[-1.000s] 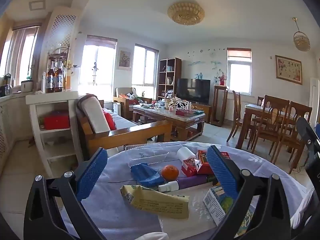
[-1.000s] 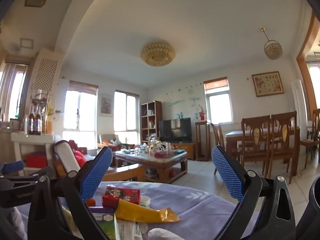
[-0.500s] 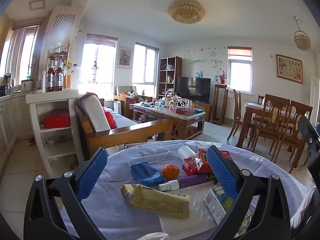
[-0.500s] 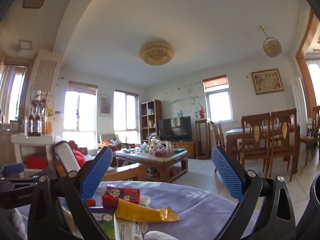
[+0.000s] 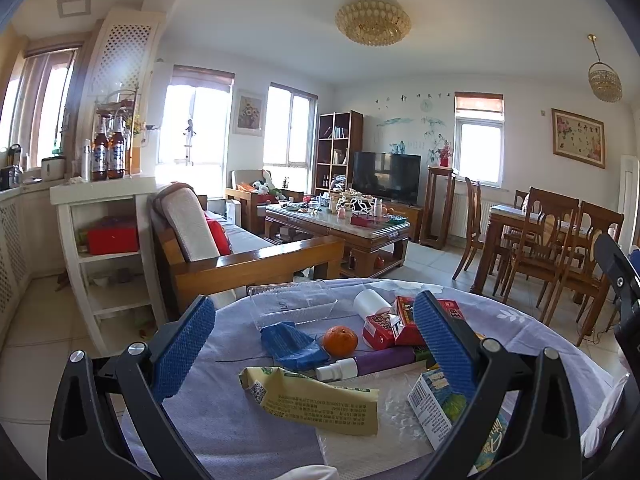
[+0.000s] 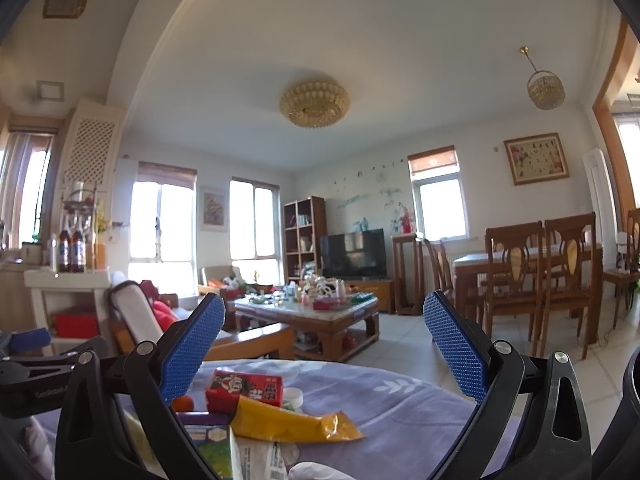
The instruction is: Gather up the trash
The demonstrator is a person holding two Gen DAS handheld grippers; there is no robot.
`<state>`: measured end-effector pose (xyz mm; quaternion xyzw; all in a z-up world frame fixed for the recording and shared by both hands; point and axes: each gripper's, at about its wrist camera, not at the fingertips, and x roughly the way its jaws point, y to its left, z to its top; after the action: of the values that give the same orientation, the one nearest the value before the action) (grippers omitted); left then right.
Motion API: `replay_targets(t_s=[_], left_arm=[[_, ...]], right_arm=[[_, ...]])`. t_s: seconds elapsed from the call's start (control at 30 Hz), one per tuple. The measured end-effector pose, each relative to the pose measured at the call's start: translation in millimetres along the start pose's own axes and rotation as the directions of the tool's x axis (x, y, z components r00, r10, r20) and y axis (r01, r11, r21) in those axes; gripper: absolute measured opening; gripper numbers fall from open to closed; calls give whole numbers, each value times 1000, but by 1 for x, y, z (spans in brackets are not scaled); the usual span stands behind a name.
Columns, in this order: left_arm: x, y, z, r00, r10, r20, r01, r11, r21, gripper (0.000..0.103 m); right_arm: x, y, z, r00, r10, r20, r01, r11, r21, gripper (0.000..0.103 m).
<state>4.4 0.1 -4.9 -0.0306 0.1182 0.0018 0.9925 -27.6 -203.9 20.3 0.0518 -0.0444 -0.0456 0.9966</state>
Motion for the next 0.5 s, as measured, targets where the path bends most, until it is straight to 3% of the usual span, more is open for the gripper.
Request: replay_targets(t_s=[0.5], left_arm=[[0,0,1,1000,-7,-7,7,1000,-2,98]], right_arm=[[2,-1,-3,1000,4,-8,-4,1000,4,98]])
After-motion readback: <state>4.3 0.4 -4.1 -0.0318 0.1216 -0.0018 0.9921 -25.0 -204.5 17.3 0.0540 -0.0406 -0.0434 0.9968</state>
